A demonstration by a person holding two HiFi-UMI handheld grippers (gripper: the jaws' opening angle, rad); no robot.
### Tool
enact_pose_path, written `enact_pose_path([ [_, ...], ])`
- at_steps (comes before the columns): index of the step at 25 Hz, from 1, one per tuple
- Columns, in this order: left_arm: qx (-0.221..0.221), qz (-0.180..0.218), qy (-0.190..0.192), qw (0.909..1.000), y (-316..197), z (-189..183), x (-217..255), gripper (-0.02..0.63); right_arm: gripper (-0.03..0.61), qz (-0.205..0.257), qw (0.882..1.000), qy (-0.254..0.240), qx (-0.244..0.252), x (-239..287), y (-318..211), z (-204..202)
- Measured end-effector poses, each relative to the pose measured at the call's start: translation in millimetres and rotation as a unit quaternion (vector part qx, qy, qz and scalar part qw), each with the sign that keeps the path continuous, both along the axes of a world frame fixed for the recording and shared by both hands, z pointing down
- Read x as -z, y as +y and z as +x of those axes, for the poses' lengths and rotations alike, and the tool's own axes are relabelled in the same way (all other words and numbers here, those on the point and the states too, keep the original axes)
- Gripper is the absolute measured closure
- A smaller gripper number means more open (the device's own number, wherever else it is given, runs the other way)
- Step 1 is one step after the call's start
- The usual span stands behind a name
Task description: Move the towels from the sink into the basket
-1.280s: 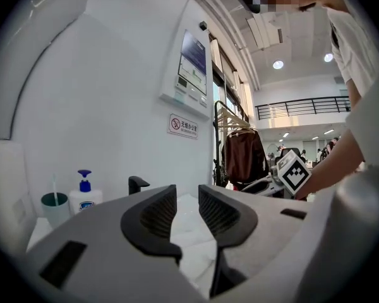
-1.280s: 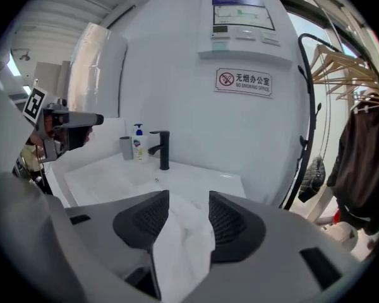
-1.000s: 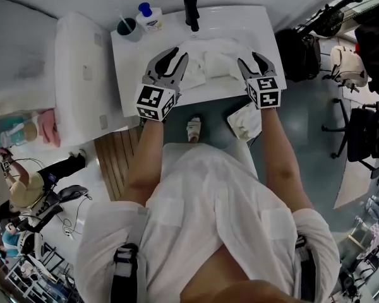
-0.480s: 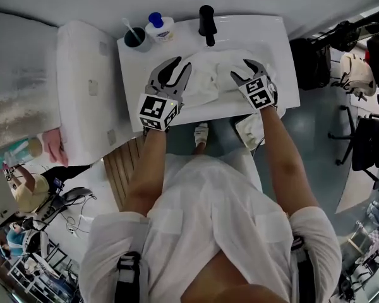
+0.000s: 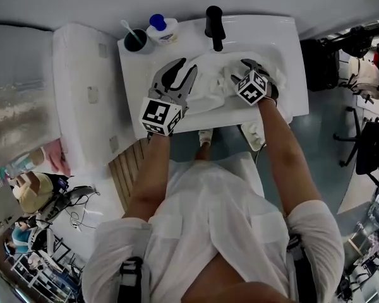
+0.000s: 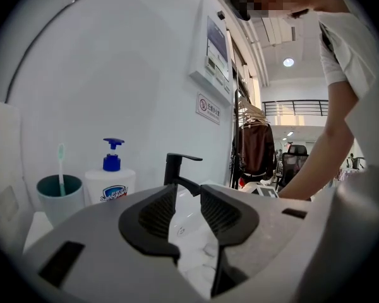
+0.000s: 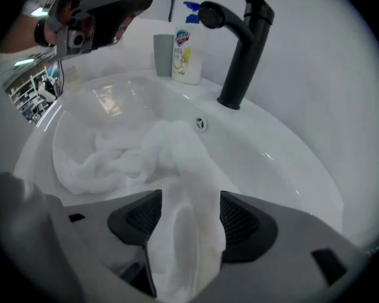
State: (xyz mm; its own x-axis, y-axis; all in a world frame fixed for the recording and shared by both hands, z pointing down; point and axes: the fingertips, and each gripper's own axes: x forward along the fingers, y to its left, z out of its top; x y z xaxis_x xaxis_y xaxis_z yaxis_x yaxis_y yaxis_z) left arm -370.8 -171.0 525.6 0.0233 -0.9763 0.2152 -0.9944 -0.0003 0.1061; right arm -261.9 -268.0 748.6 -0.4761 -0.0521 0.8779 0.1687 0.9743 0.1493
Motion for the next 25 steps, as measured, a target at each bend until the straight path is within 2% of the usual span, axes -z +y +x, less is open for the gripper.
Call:
enact_pose_path([
  [8,0.0,-0.005,0.003,1.0,0,-3,-8,0.492,0.283,0.068,0.994,0.059,0.062,-33,-15,-10],
  [12,0.001,-0.009,0.003,1.0,4,-5,-11,0.492,0.278,0.064,0.99,0.084,0.089,-47,-14,-15],
  [17,0.002,-0.009,0.004,1.0,6,-7,-13,0.492,0.286,0.037,0.992,0.091,0.085,-54,-15,-16],
  [23,0.0,-0.007,0.005,1.0,6,-8,-15,0.492,0.406,0.011,0.992,0.099,0.079,-57,-6,-14],
  [25,-0.003,-0.007,0.005,1.0,6,-6,-14,0.492,0.476,0.019,0.991,0.105,0.076,-57,-3,-13],
])
